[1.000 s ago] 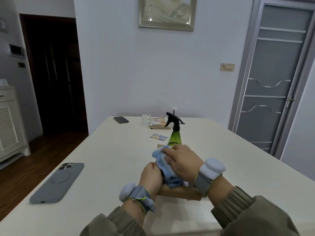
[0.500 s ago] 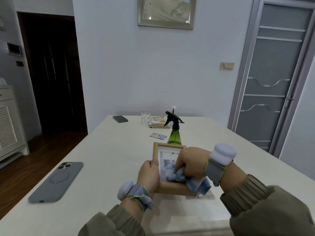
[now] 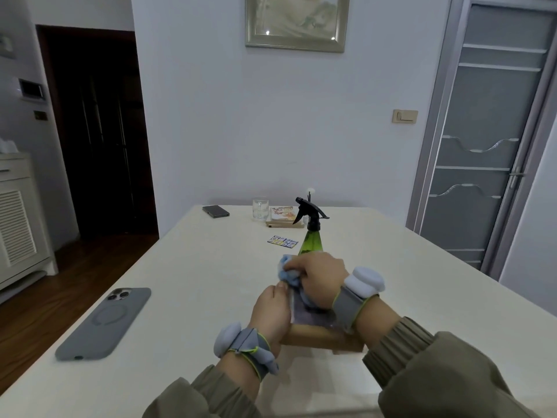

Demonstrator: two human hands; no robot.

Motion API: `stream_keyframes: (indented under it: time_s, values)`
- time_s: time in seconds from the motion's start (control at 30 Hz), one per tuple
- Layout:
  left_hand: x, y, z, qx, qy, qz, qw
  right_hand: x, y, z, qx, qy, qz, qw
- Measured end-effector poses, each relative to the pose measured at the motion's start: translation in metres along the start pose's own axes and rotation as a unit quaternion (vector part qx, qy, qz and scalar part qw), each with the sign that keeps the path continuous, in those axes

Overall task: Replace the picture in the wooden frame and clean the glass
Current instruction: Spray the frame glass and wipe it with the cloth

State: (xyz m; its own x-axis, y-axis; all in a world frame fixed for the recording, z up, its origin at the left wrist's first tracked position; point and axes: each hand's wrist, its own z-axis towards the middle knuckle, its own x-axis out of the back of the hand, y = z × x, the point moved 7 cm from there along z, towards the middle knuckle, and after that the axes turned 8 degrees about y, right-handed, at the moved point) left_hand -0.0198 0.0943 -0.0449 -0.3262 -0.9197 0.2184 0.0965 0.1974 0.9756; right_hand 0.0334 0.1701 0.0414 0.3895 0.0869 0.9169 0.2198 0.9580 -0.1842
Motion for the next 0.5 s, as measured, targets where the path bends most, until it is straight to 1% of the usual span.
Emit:
stream_keyframes:
  time_s: [0.07,0.13,0.27,0.33,0.5]
  values:
    - [0.006,-0.002,0.006,0.005,0.014,-0.004,1.0,0.001,-0.011,-0.005,0.031,-0.022,0.043,0.998]
    - [0.01,-0.006,0.011,0.014,0.023,-0.008,1.0,0.003,-0.018,-0.013,0.054,-0.068,0.063,0.994]
    - [0.017,-0.012,0.016,0.033,0.048,-0.05,0.997,0.002,-0.02,-0.026,0.102,-0.11,0.007,0.989]
    - [0.02,-0.006,0.012,0.025,0.056,-0.048,0.997,0.003,-0.022,-0.031,0.127,-0.119,-0.023,0.984]
    - [0.029,0.005,0.006,-0.009,0.074,-0.01,0.997,0.014,-0.006,-0.035,0.104,-0.141,-0.149,0.973]
